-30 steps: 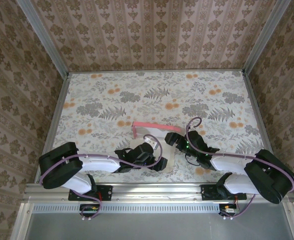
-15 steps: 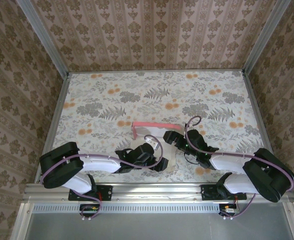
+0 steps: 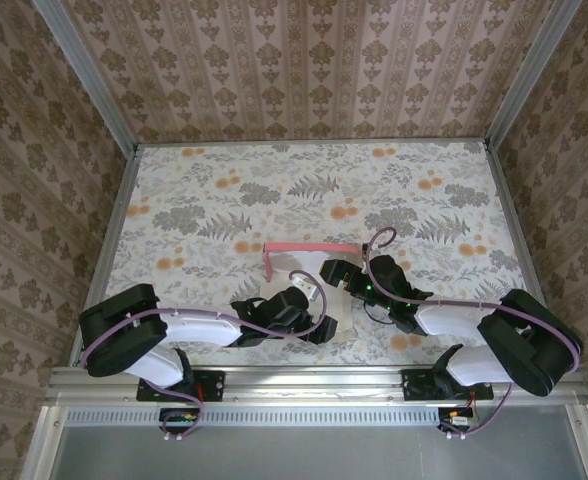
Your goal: Fold the paper box
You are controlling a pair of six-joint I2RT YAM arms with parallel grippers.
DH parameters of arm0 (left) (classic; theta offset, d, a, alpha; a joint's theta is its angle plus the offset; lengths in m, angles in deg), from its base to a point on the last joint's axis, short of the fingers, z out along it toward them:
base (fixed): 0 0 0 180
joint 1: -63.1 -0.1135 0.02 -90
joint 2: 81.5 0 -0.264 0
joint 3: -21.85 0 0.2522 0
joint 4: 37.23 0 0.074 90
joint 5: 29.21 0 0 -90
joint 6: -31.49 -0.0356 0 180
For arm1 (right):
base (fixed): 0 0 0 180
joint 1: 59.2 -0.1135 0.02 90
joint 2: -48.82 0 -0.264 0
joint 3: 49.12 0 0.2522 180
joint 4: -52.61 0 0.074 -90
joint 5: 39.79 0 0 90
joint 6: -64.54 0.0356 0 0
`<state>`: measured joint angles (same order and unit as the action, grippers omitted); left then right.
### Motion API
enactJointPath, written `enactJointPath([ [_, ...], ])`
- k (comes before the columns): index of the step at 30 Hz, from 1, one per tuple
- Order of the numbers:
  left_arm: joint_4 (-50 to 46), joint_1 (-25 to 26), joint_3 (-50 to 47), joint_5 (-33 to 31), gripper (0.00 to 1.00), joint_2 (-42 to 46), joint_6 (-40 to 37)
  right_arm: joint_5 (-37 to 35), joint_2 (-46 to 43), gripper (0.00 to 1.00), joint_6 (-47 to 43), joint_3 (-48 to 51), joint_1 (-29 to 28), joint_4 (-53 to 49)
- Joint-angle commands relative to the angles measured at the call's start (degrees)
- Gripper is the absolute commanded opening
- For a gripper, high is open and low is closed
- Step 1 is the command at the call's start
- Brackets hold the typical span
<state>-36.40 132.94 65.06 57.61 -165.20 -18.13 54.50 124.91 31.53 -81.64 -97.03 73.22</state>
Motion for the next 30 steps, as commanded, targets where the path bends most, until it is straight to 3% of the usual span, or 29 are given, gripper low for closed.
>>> enactJointPath([
  [1,-2.4,0.8,0.0,0.5,1.0,-0.6,1.4,-0.6,-2.2,0.98,-1.2,-1.2,0.6,-4.0],
  [13,-3.5,0.5,0.0,-0.2,1.0,-0.3,1.8,-0.6,-20.6,0.98,-11.2,-4.1,4.6,-35.2],
  [20,-3.4,0.4,0.0,-0.1,1.0,-0.4,1.7,-0.2,-30.1,0.87,-21.1,-13.5,9.3,-58.5],
  [30,-3.3,0.5,0.3,-0.1,1.0,-0.4,1.4,0.4,-17.8,0.7,-28.4,-26.8,12.5,-67.0],
])
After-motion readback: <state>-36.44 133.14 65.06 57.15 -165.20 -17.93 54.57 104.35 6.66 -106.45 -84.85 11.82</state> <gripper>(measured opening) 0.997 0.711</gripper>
